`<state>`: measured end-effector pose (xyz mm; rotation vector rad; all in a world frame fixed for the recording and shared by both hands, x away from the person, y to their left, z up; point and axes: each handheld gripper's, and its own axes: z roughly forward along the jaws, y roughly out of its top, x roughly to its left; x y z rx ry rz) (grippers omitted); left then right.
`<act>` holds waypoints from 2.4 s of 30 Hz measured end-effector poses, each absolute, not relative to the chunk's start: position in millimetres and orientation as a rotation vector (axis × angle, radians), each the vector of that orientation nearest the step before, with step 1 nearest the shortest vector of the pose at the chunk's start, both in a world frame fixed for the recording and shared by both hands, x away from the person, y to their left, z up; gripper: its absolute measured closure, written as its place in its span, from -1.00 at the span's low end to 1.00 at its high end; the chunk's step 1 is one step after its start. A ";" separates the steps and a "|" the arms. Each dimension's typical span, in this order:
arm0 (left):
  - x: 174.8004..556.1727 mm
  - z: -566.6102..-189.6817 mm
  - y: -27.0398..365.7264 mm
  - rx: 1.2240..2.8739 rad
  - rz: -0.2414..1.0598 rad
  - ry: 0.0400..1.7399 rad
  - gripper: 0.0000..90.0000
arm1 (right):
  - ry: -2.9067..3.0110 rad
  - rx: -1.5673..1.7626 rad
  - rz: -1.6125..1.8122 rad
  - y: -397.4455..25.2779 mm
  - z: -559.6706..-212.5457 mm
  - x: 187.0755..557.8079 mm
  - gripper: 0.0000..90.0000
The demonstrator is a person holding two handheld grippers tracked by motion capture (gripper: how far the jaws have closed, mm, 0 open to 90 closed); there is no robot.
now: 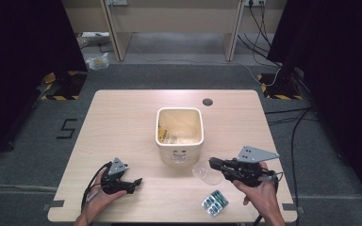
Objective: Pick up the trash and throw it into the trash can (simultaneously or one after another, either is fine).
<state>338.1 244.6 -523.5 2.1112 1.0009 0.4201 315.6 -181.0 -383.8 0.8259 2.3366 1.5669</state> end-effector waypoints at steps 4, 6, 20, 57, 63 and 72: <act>338.1 -523.6 244.6 2.110 0.421 1.001 -0.68 | 2.328 0.823 1.577 -181.6 -379.1 317.2 0.91; 338.1 -523.5 244.6 2.111 0.420 1.001 -0.68 | 2.326 0.817 1.586 -181.5 -376.4 317.8 0.91; 338.0 -523.5 244.6 2.111 0.420 1.001 -0.68 | 2.330 0.793 1.591 -176.1 -356.7 327.1 0.91; 338.0 -523.5 244.6 2.111 0.420 1.001 -0.68 | 2.227 0.946 1.622 -140.5 -331.5 424.0 0.91; 338.0 -523.5 244.6 2.111 0.420 1.001 -0.68 | 2.243 0.976 1.547 -134.9 -340.8 434.6 0.90; 338.0 -523.5 244.6 2.111 0.420 1.001 -0.68 | 2.302 1.011 1.440 -123.5 -362.6 451.1 0.89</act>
